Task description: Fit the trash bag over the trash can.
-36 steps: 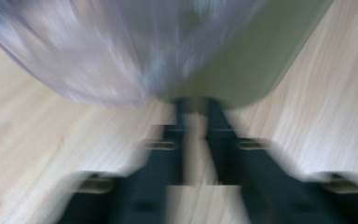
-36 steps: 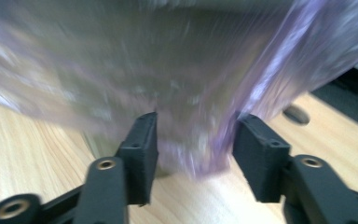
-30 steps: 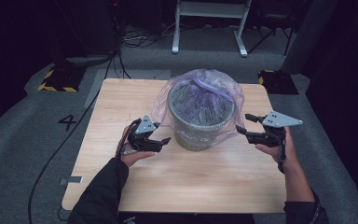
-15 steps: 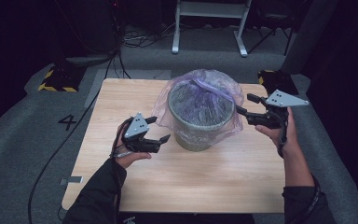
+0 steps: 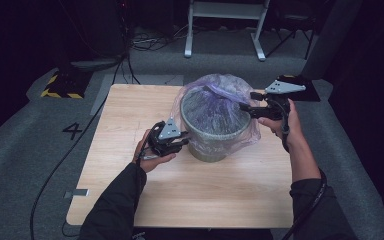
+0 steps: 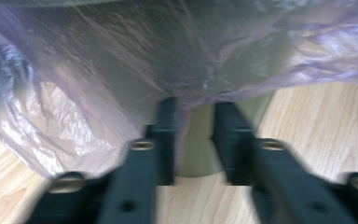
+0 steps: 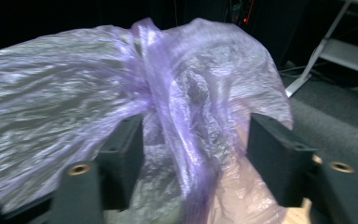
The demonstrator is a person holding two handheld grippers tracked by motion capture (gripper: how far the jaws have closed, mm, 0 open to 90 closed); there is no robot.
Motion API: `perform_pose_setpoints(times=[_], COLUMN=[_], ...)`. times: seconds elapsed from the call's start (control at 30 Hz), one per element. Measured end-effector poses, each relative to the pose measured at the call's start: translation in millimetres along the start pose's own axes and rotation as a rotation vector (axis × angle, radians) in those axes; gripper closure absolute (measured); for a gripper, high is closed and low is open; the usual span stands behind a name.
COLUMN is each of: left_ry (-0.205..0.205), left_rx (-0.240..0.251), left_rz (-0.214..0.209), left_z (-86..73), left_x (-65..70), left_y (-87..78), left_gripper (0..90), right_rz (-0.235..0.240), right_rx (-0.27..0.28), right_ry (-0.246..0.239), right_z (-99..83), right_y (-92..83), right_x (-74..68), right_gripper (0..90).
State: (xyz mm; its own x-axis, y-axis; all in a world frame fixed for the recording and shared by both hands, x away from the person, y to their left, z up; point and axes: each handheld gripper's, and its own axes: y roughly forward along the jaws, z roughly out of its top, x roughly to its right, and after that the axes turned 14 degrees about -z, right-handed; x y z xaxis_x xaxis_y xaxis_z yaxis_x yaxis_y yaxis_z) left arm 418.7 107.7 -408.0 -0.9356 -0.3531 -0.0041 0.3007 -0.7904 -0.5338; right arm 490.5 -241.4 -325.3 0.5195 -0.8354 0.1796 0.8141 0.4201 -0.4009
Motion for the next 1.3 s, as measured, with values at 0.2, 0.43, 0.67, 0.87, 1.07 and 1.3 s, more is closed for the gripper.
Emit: perform_pose_setpoints(times=[0.2, 0.43, 0.67, 0.87, 1.07, 1.3], left_ry=[-0.017, -0.051, -0.093, -0.099, -0.101, -0.080], left_rx=[-0.016, -0.029, -0.072, -0.114, -0.160, -0.170], left_rz=[-0.011, -0.021, -0.023, -0.040, -0.061, -0.037], left_z=[-6.2, -16.8, -28.8, -40.3, -51.4, -52.8], left_x=[-6.9, -15.7, -21.0, -21.9, -18.7, -13.8], left_y=[5.5, 10.2, 11.1, 13.6, 20.6, 19.8], left_gripper=[89.9, 90.0, 90.0, 90.0, 90.0, 90.0], right_rz=[0.016, -0.032, -0.092, -0.128, -0.154, -0.127], right_rx=[-0.014, 0.019, 0.030, -0.035, -0.108, -0.139], right_ry=[0.038, 0.050, 0.090, 0.138, 0.189, 0.204], right_z=[-2.6, 2.0, 9.5, -8.1, -36.7, -56.8], right_y=[7.7, 8.0, 25.7, 53.6, 71.0, 84.0], right_x=[6.0, 9.1, 22.8, 31.6, 38.2, 28.7], right_gripper=[68.0, 86.8, 88.0, 88.0, 87.9, 87.1])
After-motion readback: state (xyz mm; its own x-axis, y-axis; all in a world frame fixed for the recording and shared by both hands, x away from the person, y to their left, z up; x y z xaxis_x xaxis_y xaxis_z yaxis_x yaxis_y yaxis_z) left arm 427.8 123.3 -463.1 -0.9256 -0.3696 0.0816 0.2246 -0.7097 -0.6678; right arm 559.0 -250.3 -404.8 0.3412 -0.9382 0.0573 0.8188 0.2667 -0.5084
